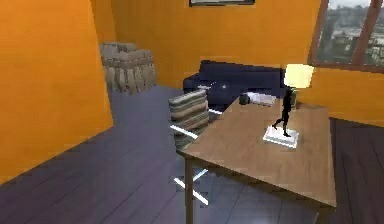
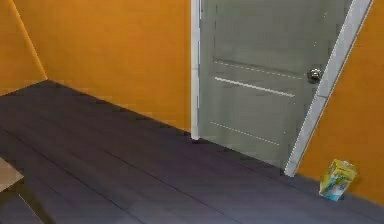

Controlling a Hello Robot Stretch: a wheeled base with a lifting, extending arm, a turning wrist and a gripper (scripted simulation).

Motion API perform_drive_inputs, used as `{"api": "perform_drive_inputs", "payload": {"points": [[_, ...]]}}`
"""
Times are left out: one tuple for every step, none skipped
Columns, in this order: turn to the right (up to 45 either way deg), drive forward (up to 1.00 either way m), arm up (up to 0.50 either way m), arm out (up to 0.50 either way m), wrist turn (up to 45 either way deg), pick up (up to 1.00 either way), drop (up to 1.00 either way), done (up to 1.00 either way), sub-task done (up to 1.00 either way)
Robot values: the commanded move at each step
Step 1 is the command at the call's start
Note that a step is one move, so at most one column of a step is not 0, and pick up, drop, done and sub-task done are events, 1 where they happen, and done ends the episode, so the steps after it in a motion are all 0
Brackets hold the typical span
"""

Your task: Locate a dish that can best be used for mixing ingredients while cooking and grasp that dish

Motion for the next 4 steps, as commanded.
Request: {"api": "perform_drive_inputs", "payload": {"points": [[-45.0,0.0,0.0,0.0,0.0,0.0,0.0,0.0,0.0],[-45.0,0.0,0.0,0.0,0.0,0.0,0.0,0.0,0.0],[-3.0,0.0,0.0,0.0,0.0,0.0,0.0,0.0,0.0],[0.0,0.95,0.0,0.0,0.0,0.0,0.0,0.0,0.0]]}}
